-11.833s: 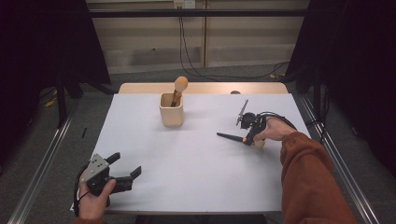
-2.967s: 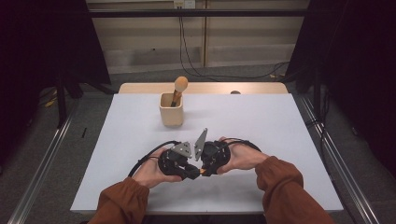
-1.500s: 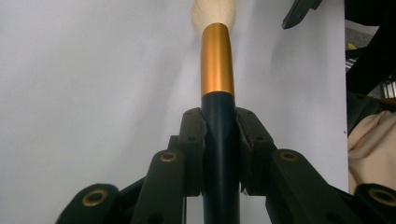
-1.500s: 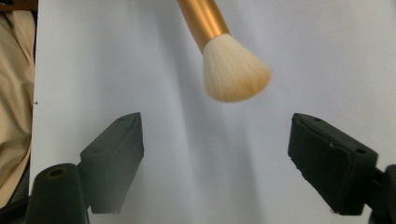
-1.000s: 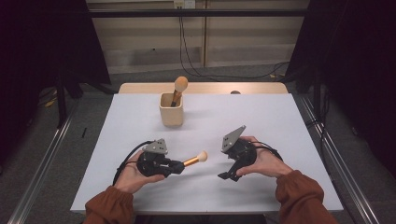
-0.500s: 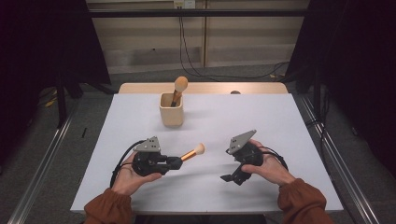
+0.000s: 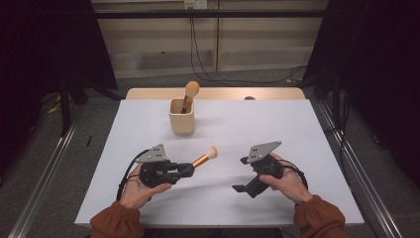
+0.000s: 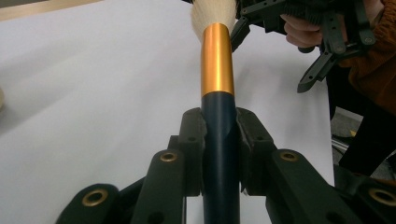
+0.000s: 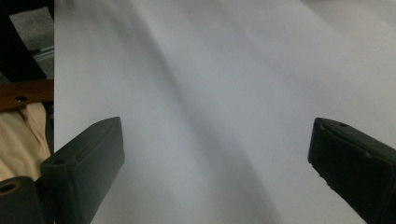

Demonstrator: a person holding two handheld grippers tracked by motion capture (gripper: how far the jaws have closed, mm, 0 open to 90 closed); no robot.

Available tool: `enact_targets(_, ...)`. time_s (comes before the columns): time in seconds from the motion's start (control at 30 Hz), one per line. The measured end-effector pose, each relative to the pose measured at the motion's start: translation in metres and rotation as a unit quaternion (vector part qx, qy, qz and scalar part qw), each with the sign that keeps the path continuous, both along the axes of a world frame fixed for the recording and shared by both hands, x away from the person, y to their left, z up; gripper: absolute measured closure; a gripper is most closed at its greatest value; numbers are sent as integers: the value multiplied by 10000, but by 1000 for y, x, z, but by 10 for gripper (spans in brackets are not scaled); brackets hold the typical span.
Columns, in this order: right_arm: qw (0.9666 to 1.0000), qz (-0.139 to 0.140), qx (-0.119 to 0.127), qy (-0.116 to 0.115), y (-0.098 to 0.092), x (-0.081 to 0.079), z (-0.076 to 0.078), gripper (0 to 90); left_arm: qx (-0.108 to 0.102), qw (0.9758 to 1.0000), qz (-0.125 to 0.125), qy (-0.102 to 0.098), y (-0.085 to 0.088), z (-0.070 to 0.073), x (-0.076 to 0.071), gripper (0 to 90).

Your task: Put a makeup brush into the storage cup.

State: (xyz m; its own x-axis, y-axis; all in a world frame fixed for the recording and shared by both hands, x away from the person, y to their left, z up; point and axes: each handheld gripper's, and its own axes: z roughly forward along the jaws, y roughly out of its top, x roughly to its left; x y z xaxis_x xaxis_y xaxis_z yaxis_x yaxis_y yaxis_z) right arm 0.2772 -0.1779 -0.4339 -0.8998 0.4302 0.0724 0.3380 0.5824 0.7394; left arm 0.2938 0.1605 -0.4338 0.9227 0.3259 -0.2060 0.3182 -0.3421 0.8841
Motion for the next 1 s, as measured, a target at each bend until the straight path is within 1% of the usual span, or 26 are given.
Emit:
enact_targets(0.03,10000,-48,65,-17,0,-1,-1,33,-19,10000,7,-1,0,1,-1,744)
enact_targets(0.13,9990,-90,433,-69,-2,-3,-4,35,-122,9999,-21,-16,-1,2,-2,744)
enact_targets(0.23,9972,-190,712,-150,-4,-4,-5,35,-230,9997,-16,-46,-2,2,-2,744)
enact_targets(0.27,9965,-214,797,-155,-4,-5,-6,35,-293,9996,24,-58,-2,2,-2,744)
enact_targets(0.3,9952,-243,927,-194,-5,-5,-6,35,-316,9995,39,-85,-1,2,-2,744)
enact_targets(0.33,9946,-241,982,-227,-5,-5,-6,35,-391,9992,59,-100,-2,2,-1,744)
enact_targets(0.37,9929,-218,1132,-293,-5,-5,-6,33,-440,9989,86,-130,-2,3,-1,744)
enact_targets(0.4,9914,-238,1232,-357,-5,-6,-7,31,-477,9987,76,-142,-2,3,-1,744)
enact_targets(0.43,9905,-266,1285,-422,-4,-6,-7,32,-505,9986,70,-152,-2,4,-1,744)
enact_targets(0.47,9898,-284,1330,-434,-4,-6,-7,32,-574,9982,97,-141,-3,4,-1,744)
enact_targets(0.57,9872,-244,1500,-475,-1,-7,-7,33,-639,9978,130,-129,-4,5,0,744)
enact_targets(0.63,9838,-307,1701,-470,1,-7,-7,34,-677,9975,140,-164,-5,7,-1,744)
enact_targets(0.7,9820,-329,1783,-532,3,-6,-6,37,-735,9971,118,-172,-6,8,0,744)
enact_targets(0.73,9800,-340,1895,-505,4,-5,-6,38,-743,9970,117,-202,-7,9,1,744)
enact_targets(0.77,9794,-311,1939,-476,4,-5,-5,37,-779,9967,115,-207,-8,10,1,744)
enact_targets(0.83,9781,-329,1979,-552,5,-5,-3,38,-822,9962,115,-265,-10,12,1,744)
enact_targets(0.9,9765,-275,2076,-505,5,-4,0,37,-836,9960,95,-315,-12,13,2,745)
enact_targets(1.0,9757,-242,2117,-503,6,-5,2,36,-900,9955,90,-295,-15,14,1,744)
